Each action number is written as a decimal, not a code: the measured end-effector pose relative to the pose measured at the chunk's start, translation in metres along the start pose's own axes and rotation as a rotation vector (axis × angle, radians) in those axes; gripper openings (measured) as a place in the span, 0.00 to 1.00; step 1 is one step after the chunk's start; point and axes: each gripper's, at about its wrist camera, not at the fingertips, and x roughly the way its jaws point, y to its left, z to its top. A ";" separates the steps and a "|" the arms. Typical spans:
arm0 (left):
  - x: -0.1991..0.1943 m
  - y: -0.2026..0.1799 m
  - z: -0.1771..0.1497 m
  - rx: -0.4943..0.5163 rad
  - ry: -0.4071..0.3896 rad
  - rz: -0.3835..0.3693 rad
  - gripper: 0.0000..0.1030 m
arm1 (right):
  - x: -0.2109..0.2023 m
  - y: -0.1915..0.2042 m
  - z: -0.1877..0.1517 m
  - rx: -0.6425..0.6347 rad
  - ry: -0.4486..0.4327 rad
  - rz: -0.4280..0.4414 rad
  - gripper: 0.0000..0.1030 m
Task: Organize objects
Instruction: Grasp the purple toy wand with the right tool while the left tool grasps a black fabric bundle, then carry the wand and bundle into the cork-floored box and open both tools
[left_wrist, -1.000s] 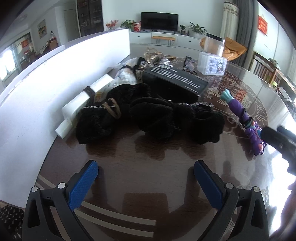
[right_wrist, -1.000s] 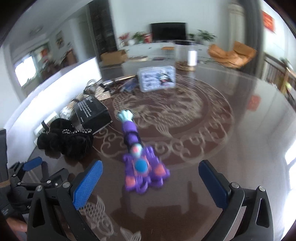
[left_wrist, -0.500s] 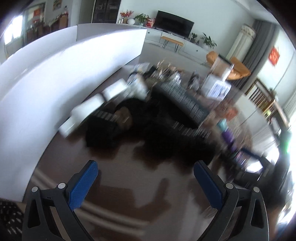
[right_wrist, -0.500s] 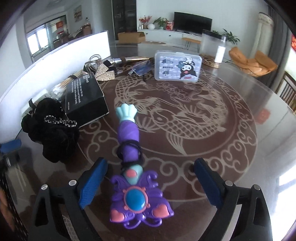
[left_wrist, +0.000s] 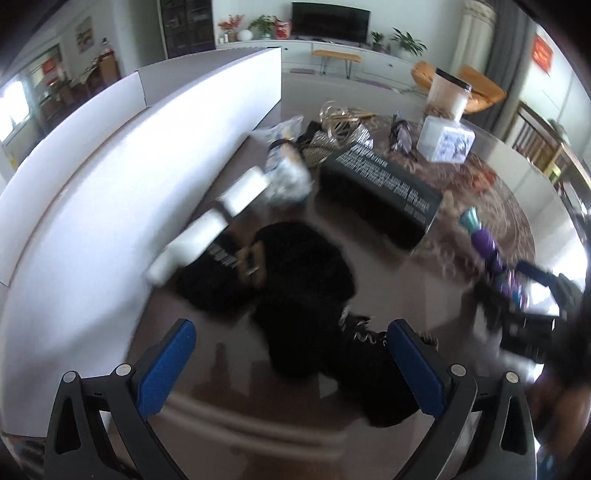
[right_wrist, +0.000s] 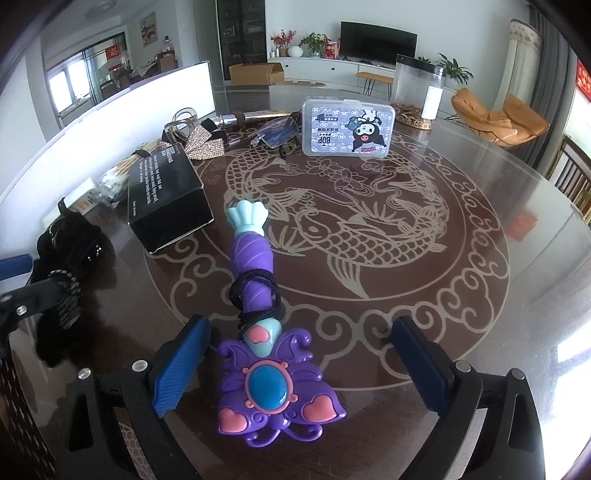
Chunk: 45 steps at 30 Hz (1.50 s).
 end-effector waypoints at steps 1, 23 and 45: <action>-0.003 0.005 -0.004 0.019 0.003 -0.010 1.00 | 0.000 0.001 0.000 -0.006 0.010 0.008 0.98; -0.065 0.019 -0.025 0.001 -0.222 -0.177 0.39 | -0.055 -0.006 0.038 0.001 0.048 0.185 0.19; -0.100 0.243 0.024 -0.292 -0.171 0.092 0.74 | -0.055 0.330 0.187 -0.241 0.004 0.580 0.26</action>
